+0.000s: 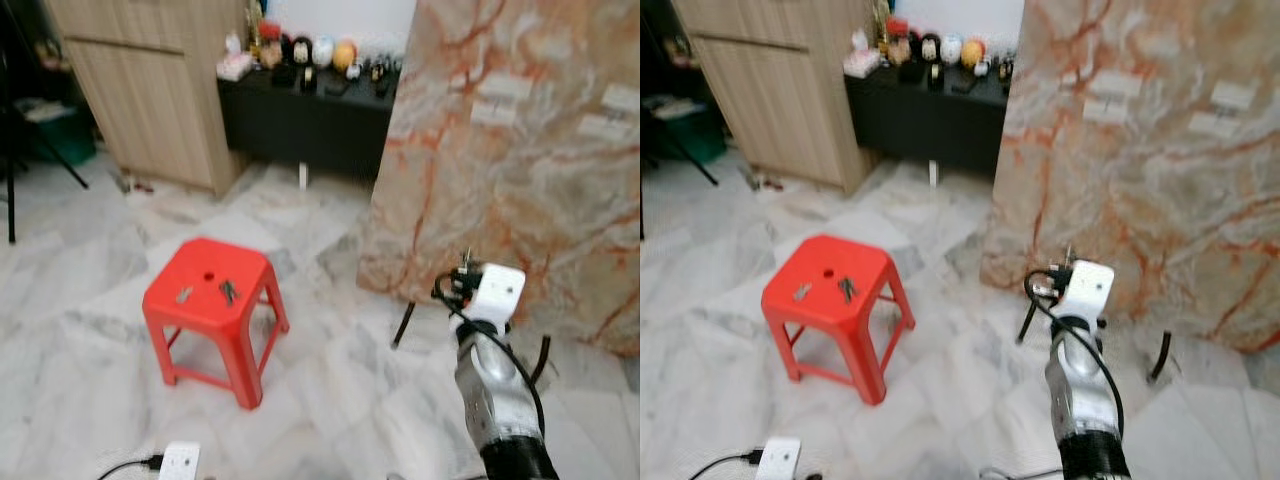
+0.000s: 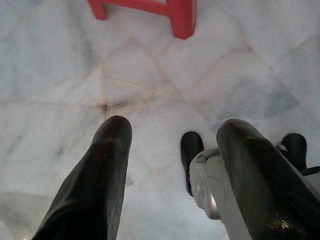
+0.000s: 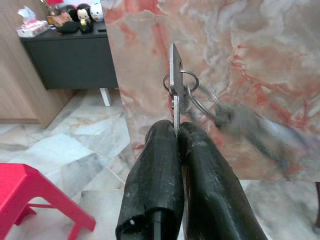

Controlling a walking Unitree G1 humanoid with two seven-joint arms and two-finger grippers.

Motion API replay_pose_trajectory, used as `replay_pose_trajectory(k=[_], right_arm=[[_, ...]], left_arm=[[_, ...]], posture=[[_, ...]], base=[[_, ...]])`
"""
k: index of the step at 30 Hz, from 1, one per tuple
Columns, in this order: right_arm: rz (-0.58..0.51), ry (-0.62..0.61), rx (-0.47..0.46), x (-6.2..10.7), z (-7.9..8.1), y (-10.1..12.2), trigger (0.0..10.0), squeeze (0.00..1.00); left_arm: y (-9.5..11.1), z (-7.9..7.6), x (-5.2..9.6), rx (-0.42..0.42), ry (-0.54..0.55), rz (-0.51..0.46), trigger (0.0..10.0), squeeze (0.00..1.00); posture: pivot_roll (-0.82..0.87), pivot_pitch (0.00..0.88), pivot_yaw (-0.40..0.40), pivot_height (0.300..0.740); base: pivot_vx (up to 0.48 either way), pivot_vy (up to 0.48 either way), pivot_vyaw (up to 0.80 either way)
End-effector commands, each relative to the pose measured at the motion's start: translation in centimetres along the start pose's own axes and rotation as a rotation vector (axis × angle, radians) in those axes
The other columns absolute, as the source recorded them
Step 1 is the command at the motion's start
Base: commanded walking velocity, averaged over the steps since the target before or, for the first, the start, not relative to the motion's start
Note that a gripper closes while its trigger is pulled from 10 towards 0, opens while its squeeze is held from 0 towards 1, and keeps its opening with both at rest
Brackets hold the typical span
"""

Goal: Hang keys on a hook

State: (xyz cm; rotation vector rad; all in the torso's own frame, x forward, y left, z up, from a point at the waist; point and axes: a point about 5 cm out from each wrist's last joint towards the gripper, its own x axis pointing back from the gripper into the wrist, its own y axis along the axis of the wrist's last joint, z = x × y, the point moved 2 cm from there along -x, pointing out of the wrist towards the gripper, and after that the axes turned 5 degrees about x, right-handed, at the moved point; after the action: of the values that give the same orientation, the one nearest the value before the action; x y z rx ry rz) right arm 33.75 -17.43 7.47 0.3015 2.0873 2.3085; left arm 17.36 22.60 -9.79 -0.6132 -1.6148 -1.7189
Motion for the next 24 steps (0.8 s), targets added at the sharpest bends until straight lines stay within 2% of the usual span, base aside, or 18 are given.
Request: replay_pose_trajectory(k=[1,9,24], right_arm=[[-0.031,0.002,-0.005,-0.20,0.27,0.76,10.0,0.00],[-0.038,-0.019,-0.001,-0.25,-0.19,0.95,10.0,0.00],[-0.053,-0.021,0.000,-0.60,0.02,1.55,10.0,0.00]], left_arm=[[-0.58,0.20,0.14,0.006,0.007,0.023,10.0,0.00],[-0.58,-0.16,0.13,0.002,-0.004,0.023,10.0,0.00],[-0.55,-0.32,0.11,-0.009,-0.006,0.023,10.0,0.00]], posture=[[0.07,0.056,-0.057,0.737],[0.07,0.044,-0.057,0.737],[0.07,0.011,-0.058,0.737]], base=[[0.000,0.000,0.00],[0.000,0.000,0.00],[0.000,0.000,0.00]])
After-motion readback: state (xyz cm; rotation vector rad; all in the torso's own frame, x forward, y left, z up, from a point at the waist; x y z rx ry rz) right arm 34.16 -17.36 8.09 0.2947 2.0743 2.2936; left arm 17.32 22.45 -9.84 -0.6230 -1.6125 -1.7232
